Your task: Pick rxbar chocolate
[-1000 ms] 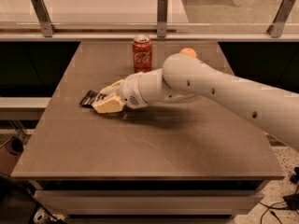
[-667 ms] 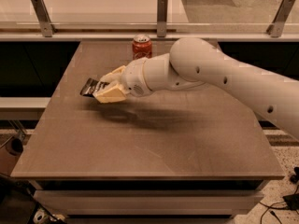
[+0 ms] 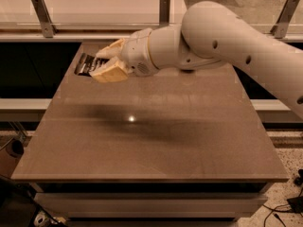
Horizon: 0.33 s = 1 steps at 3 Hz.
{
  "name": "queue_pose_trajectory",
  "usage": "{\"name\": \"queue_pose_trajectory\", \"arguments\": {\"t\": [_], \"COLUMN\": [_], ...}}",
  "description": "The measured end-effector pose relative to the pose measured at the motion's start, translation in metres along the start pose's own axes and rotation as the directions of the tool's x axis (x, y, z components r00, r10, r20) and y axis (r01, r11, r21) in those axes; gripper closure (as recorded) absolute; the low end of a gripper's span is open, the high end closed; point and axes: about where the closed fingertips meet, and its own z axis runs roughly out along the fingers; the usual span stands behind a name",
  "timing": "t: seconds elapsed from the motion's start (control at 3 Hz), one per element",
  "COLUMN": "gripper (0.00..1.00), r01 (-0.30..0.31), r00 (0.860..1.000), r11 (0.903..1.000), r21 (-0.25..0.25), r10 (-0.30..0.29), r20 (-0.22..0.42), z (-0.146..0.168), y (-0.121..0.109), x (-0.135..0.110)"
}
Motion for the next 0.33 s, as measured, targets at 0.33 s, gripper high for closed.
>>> {"name": "queue_pose_trajectory", "arguments": {"t": [0.33], "gripper": [1.0], "r01": [0.061], "r00": [0.998], "r11": [0.9981], "r21": [0.013], "r10": [-0.061], "r20": [0.028], "z": [-0.0117], "y": [-0.0012], "x": [-0.0202]}}
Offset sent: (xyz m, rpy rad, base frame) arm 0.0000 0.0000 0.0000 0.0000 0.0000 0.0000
